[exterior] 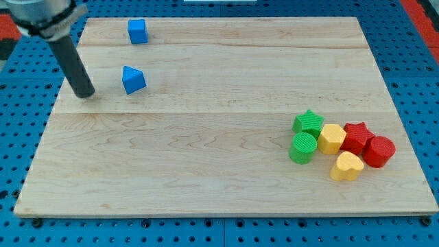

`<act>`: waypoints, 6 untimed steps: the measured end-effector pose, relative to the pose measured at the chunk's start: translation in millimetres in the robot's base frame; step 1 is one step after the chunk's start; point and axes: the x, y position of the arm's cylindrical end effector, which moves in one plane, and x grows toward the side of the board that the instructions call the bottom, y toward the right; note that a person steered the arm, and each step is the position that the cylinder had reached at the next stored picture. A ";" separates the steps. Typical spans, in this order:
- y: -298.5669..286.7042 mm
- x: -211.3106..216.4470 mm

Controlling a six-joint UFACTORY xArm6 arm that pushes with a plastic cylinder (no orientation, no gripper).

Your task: Push the blue triangle towards the green circle

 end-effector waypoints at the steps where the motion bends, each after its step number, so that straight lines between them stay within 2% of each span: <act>1: 73.9 -18.9; 2: 133.6 -22.1; 4: 135.7 -38.8; 5: 99.5 -52.7; 6: 152.3 -47.9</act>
